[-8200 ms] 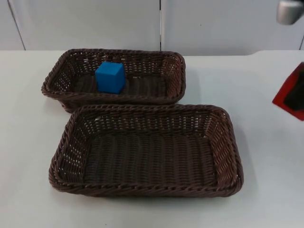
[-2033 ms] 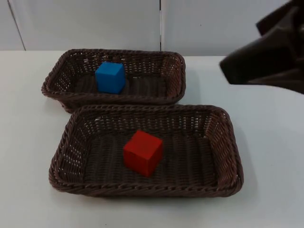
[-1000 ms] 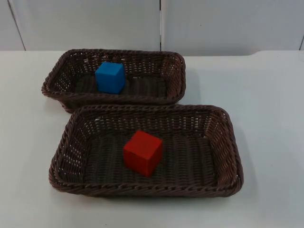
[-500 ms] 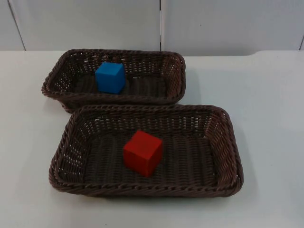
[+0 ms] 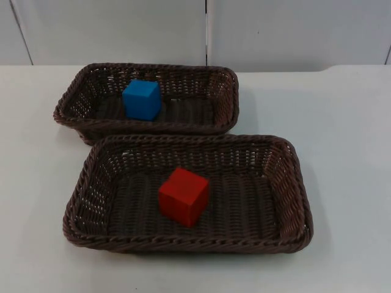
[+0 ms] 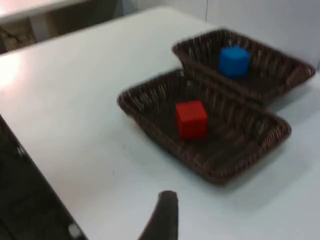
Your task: Pick up one cube with the left hand and place it into the upper basket. Pick up one cube with the right hand and place it into the lower basket.
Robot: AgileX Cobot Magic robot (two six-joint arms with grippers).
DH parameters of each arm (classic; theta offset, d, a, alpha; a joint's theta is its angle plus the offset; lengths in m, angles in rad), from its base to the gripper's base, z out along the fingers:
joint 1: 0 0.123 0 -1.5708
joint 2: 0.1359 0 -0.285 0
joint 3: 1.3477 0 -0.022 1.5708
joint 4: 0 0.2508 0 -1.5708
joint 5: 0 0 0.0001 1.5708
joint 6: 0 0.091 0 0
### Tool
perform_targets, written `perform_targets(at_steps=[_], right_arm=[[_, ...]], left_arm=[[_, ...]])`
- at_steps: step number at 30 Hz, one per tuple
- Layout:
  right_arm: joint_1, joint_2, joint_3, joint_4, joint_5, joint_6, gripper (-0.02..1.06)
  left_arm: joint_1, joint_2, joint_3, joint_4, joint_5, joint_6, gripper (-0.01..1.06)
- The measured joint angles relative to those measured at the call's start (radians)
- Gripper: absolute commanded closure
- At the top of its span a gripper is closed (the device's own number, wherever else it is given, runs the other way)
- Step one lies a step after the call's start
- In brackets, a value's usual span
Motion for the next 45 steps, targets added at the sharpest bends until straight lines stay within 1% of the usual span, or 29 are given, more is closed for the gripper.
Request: perform_targets(at_steps=[2, 3, 4, 8, 22, 23, 24, 25, 26, 27, 28, 29, 45], right_arm=[[0.000, 0.000, 0.001, -0.005, 0.017, 0.007, 0.29], [0.000, 0.000, 0.001, -0.037, 0.065, 0.030, 0.29], [0.000, 0.000, 0.001, -0.051, 0.083, 0.046, 0.29], [0.000, 0.000, 0.010, -0.068, 0.084, 0.060, 0.29], [0.006, 0.000, 0.019, -0.069, 0.081, 0.065, 0.29], [0.006, 0.000, 0.019, -0.069, 0.081, 0.065, 0.28], [0.006, 0.000, 0.019, -0.069, 0.081, 0.065, 0.26], [0.008, 0.000, 0.019, -0.069, 0.081, 0.065, 0.20], [0.008, 0.000, 0.019, -0.069, 0.081, 0.065, 0.13], [0.008, 0.000, 0.019, -0.069, 0.081, 0.065, 0.13], [0.008, 0.000, 0.019, -0.069, 0.081, 0.065, 0.04], [0.008, 0.000, 0.019, -0.069, 0.081, 0.065, -0.01], [0.008, 0.000, 0.019, -0.069, 0.081, 0.065, -0.01]], left_arm=[[0.000, 0.000, 0.000, 0.000, 0.000, 0.000, 0.17], [0.000, 0.000, 0.000, 0.000, 0.000, 0.000, 0.17], [0.000, 0.000, 0.000, 0.000, 0.000, 0.000, 0.17], [0.000, 0.000, 0.000, 0.000, 0.000, 0.000, 0.17], [0.000, 0.000, 0.000, 0.000, 0.000, 0.000, 0.17], [0.000, 0.000, 0.000, 0.000, 0.000, 0.000, 0.17], [0.000, 0.000, 0.000, 0.000, 0.000, 0.000, 0.15], [0.000, 0.000, 0.000, 0.000, 0.000, 0.000, 0.11], [0.000, 0.000, 0.000, 0.000, 0.000, 0.000, 0.05], [0.000, 0.000, 0.000, 0.000, 0.000, 0.000, 0.05], [0.000, 0.000, 0.000, 0.000, 0.000, 0.000, 0.00], [0.000, 0.000, 0.000, 0.000, 0.000, 0.000, 0.00], [0.000, 0.000, 0.000, 0.000, 0.000, 0.000, 0.00]])
